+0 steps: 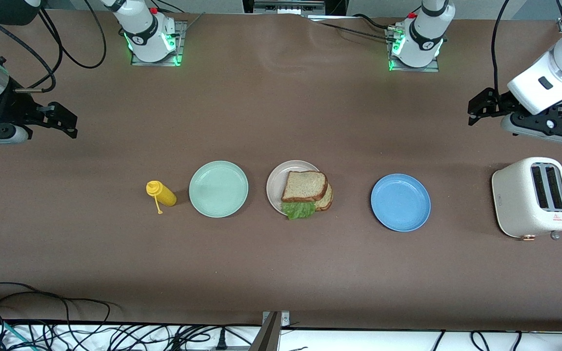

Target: Make sandwich on beige plate with both arms

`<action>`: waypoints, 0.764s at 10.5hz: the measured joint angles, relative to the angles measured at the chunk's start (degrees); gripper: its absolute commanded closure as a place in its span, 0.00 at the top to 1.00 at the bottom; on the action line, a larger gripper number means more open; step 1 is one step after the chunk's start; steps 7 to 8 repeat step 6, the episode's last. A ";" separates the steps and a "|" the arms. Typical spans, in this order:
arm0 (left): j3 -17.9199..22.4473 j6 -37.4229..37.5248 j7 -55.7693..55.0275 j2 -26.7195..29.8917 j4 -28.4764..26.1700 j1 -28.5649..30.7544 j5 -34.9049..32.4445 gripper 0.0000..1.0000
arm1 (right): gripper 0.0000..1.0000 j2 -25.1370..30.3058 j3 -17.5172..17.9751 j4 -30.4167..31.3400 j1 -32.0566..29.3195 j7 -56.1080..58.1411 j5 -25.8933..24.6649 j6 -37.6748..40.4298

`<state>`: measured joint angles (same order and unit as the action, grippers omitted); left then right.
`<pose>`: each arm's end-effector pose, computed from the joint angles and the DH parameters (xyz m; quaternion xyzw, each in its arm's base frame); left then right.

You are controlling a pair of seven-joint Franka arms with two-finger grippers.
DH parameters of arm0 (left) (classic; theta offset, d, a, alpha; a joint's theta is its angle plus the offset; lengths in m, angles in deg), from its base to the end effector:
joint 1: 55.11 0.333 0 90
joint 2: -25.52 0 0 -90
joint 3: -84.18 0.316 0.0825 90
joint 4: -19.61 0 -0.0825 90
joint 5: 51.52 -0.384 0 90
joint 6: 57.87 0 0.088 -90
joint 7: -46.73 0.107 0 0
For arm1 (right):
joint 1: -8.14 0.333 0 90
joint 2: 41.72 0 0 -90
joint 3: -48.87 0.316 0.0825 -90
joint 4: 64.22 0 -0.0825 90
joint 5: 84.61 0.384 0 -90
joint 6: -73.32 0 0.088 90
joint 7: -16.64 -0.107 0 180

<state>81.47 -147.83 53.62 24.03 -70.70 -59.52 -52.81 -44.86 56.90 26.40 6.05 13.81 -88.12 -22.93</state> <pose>0.5576 -0.0669 0.6074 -0.9923 0.1221 0.0160 0.0107 0.5784 0.0521 0.5985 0.9990 0.0296 0.0240 0.0249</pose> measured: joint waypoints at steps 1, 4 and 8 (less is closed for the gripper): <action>-0.28 0.27 -1.17 0.28 0.00 -0.08 0.00 1.00 | 1.00 0.00 -0.02 0.00 -0.01 0.00 0.00 0.11; -0.46 0.48 -4.36 0.48 0.91 -0.59 0.00 1.00 | 1.00 0.00 -0.08 -0.01 -0.01 0.00 0.00 0.19; -0.18 0.48 -4.41 0.48 1.47 -0.42 0.00 1.00 | 1.00 0.00 -0.10 -0.01 -0.03 0.00 0.00 0.21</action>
